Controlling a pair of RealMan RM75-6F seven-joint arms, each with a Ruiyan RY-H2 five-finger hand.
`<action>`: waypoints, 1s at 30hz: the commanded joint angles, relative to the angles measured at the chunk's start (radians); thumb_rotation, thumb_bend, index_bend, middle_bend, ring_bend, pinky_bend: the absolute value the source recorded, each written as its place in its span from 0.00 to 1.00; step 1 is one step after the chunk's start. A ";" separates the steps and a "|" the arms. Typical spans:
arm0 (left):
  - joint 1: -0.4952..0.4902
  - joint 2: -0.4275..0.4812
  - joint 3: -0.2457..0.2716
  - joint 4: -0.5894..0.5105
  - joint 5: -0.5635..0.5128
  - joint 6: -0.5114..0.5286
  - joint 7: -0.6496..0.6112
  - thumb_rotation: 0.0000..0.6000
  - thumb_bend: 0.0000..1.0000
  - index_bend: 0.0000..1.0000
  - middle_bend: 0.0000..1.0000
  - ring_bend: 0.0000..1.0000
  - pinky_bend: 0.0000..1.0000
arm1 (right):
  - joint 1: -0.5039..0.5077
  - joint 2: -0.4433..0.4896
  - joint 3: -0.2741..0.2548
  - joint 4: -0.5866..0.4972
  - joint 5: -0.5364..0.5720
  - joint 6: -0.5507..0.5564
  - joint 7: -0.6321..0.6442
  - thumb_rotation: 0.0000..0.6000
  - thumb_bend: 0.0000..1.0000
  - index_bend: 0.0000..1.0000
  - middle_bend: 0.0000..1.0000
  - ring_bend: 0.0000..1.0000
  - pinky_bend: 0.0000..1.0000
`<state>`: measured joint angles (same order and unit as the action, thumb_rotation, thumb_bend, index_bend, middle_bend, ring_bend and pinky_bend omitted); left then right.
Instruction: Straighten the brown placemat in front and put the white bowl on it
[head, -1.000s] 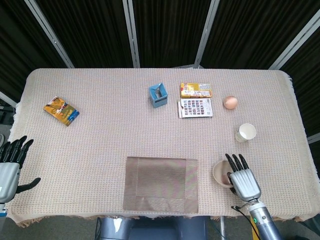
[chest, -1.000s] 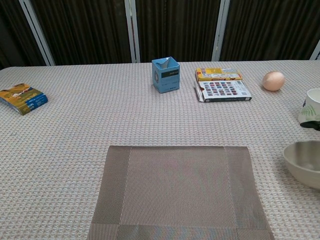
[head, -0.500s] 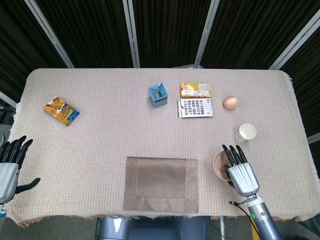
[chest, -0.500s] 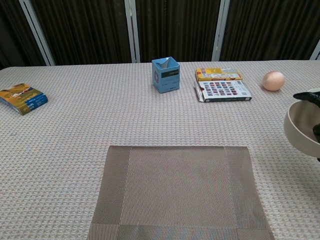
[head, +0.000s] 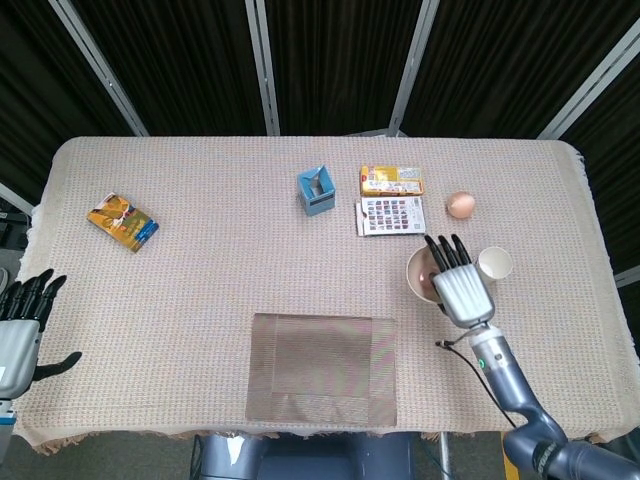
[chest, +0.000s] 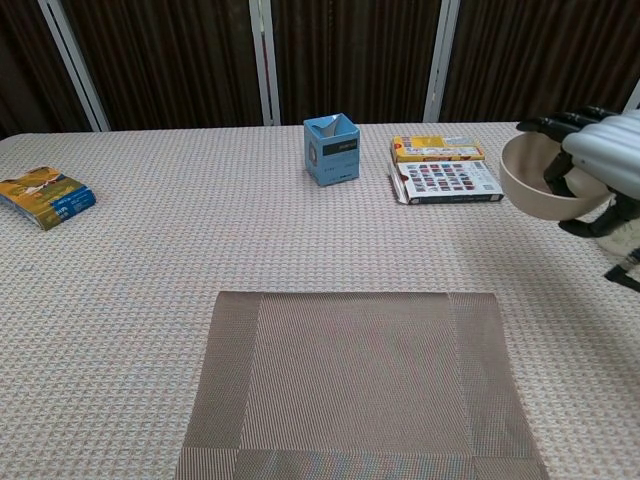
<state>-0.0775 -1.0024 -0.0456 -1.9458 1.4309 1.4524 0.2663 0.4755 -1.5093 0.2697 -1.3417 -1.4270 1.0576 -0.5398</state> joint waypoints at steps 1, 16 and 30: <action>-0.008 -0.009 -0.004 0.010 -0.019 -0.013 0.010 1.00 0.00 0.00 0.00 0.00 0.00 | 0.099 -0.058 0.081 0.134 0.122 -0.122 -0.071 1.00 0.23 0.74 0.03 0.00 0.00; -0.032 -0.037 -0.023 0.040 -0.100 -0.045 0.045 1.00 0.00 0.00 0.00 0.00 0.00 | 0.223 -0.201 0.107 0.519 0.373 -0.312 -0.065 1.00 0.23 0.73 0.03 0.00 0.00; -0.037 -0.044 -0.018 0.037 -0.108 -0.045 0.054 1.00 0.00 0.00 0.00 0.00 0.00 | 0.223 -0.172 0.087 0.456 0.353 -0.234 0.012 1.00 0.00 0.00 0.00 0.00 0.00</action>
<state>-0.1140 -1.0472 -0.0640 -1.9092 1.3231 1.4079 0.3205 0.7065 -1.7096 0.3562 -0.8313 -1.0671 0.7847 -0.5370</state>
